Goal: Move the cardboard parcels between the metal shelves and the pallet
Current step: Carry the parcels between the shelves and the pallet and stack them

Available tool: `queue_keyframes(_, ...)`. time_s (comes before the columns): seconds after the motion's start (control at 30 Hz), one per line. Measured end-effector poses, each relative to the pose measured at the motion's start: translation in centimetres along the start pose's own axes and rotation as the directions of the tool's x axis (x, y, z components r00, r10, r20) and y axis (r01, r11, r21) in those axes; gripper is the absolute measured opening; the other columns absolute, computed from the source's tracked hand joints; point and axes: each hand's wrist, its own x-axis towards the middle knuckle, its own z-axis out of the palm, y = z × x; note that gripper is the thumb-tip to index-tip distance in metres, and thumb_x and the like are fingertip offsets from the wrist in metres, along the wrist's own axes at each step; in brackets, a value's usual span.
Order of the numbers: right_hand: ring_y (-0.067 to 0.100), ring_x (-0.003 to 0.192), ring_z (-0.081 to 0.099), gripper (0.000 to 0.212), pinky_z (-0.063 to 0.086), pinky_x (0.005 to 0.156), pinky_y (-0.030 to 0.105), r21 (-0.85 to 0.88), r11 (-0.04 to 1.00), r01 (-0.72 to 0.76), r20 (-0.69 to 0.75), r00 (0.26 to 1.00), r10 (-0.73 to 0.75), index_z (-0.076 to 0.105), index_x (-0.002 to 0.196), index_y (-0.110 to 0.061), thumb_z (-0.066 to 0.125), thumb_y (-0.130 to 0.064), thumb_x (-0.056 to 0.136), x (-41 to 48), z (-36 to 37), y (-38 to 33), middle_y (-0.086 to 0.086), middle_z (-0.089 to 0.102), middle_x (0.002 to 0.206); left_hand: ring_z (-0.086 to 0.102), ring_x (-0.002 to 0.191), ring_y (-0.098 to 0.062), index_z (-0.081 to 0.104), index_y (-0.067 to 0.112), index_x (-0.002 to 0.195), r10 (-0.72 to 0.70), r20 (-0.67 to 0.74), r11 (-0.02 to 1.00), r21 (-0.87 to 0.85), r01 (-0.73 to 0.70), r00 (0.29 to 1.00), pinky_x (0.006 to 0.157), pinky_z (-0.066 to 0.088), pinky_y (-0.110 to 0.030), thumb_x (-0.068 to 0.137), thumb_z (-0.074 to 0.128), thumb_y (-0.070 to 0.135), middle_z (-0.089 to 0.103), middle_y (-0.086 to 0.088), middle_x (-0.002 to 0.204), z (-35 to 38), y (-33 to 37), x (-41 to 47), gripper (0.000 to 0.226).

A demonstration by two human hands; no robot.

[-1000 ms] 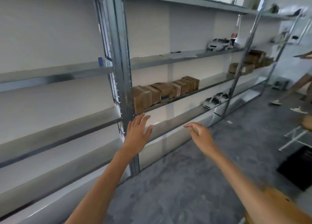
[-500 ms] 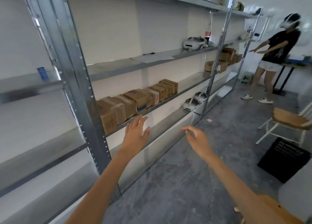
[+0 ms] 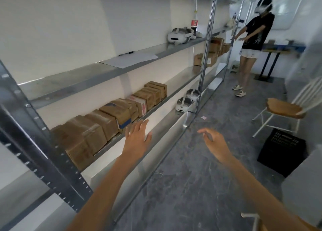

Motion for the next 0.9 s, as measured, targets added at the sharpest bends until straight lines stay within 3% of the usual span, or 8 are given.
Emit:
queue_keyframes(0.17, 0.014, 0.098, 0.062, 0.025, 0.031, 0.079, -0.005, 0.000, 0.999, -0.043, 0.020, 0.999, 0.043, 0.070, 0.098, -0.008, 0.049, 0.003, 0.091, 7.6, -0.8, 5.1, 0.006, 0.070, 0.104, 0.027, 0.142, -0.025, 0.029, 0.015, 0.147, -0.009, -0.004, 1.000, -0.014, 0.009, 1.000, 0.118, 0.012, -0.045, 0.102, 0.039, 0.030, 0.035, -0.007, 0.151, 3.0, 1.4, 6.9, 0.049)
queue_keyframes(0.3, -0.011, 0.072, 0.056, 0.025, 0.034, 0.069, -0.002, -0.004, 0.999, -0.044, 0.047, 0.998, 0.044, 0.070, 0.101, -0.008, 0.049, 0.001, 0.092, 14.3, -1.3, 8.0, 0.000, 0.068, 0.102, 0.030, 0.140, -0.027, 0.029, 0.017, 0.147, -0.076, 0.007, 0.995, -0.069, 0.077, 0.997, 0.117, 0.024, -0.044, 0.101, 0.040, 0.034, 0.034, -0.007, 0.151, 5.6, 2.3, 12.6, 0.050)
queue_keyframes(0.4, 0.011, 0.096, 0.061, 0.025, 0.034, 0.074, -0.002, 0.033, 0.998, -0.046, 0.095, 0.995, 0.043, 0.070, 0.101, -0.009, 0.048, 0.001, 0.093, 19.3, -1.0, 10.1, -0.002, 0.067, 0.100, 0.026, 0.142, -0.027, 0.027, 0.020, 0.148, -0.110, 0.017, 0.989, -0.094, 0.111, 0.994, 0.115, 0.025, -0.043, 0.102, 0.040, 0.034, 0.029, -0.005, 0.154, 7.2, 3.0, 16.7, 0.050)
queue_keyframes(0.5, 0.025, 0.093, 0.063, 0.024, 0.045, 0.083, 0.022, 0.062, 0.996, -0.064, 0.142, 0.988, 0.054, 0.069, 0.099, -0.015, 0.048, -0.005, 0.094, 24.0, 0.0, 11.9, 0.006, 0.070, 0.098, 0.017, 0.146, -0.024, 0.026, 0.020, 0.150, -0.158, 0.006, 0.968, -0.195, 0.157, 0.987, 0.117, 0.021, -0.042, 0.102, 0.039, 0.033, 0.022, -0.005, 0.158, 8.4, 3.9, 19.9, 0.051)
queue_keyframes(0.53, 0.023, 0.093, 0.063, 0.024, 0.046, 0.083, 0.025, 0.078, 0.994, -0.074, 0.170, 0.984, 0.059, 0.069, 0.099, -0.016, 0.048, -0.006, 0.094, 25.4, 0.7, 12.2, 0.005, 0.070, 0.098, 0.015, 0.147, -0.023, 0.026, 0.020, 0.149, -0.170, 0.004, 0.961, -0.219, 0.166, 0.985, 0.118, 0.021, -0.042, 0.102, 0.039, 0.033, 0.022, -0.005, 0.158, 8.8, 4.1, 20.8, 0.050)
queue_keyframes(0.63, 0.016, 0.100, 0.062, 0.022, 0.043, 0.079, 0.010, 0.108, 0.992, -0.068, 0.268, 0.963, 0.037, 0.067, 0.100, -0.016, 0.048, -0.008, 0.095, 29.3, 3.2, 12.9, -0.002, 0.067, 0.100, 0.016, 0.147, -0.023, 0.028, 0.022, 0.148, -0.187, 0.012, 0.956, -0.230, 0.184, 0.982, 0.119, 0.019, -0.047, 0.102, 0.038, 0.034, 0.027, -0.004, 0.156, 9.7, 3.9, 23.6, 0.048)
queue_keyframes(0.73, 0.010, 0.102, 0.059, 0.019, 0.041, 0.085, 0.018, 0.117, 0.991, -0.071, 0.329, 0.944, 0.028, 0.066, 0.103, -0.021, 0.049, -0.015, 0.097, 33.1, 5.8, 13.0, -0.005, 0.065, 0.105, 0.032, 0.140, -0.023, 0.031, 0.022, 0.145, -0.210, 0.002, 0.956, -0.211, 0.206, 0.978, 0.116, 0.026, -0.050, 0.102, 0.040, 0.033, 0.036, -0.004, 0.151, 10.9, 2.5, 27.0, 0.046)
queue_keyframes(0.9, 0.008, 0.104, 0.054, 0.020, 0.039, 0.091, 0.021, 0.091, 0.994, -0.058, 0.381, 0.925, 0.019, 0.064, 0.103, -0.023, 0.046, -0.016, 0.098, 40.0, 10.1, 13.4, -0.008, 0.062, 0.109, 0.031, 0.139, -0.022, 0.030, 0.027, 0.145, -0.255, 0.029, 0.940, -0.228, 0.255, 0.967, 0.114, 0.028, -0.052, 0.101, 0.040, 0.035, 0.032, 0.000, 0.153, 13.7, -1.1, 33.5, 0.046)
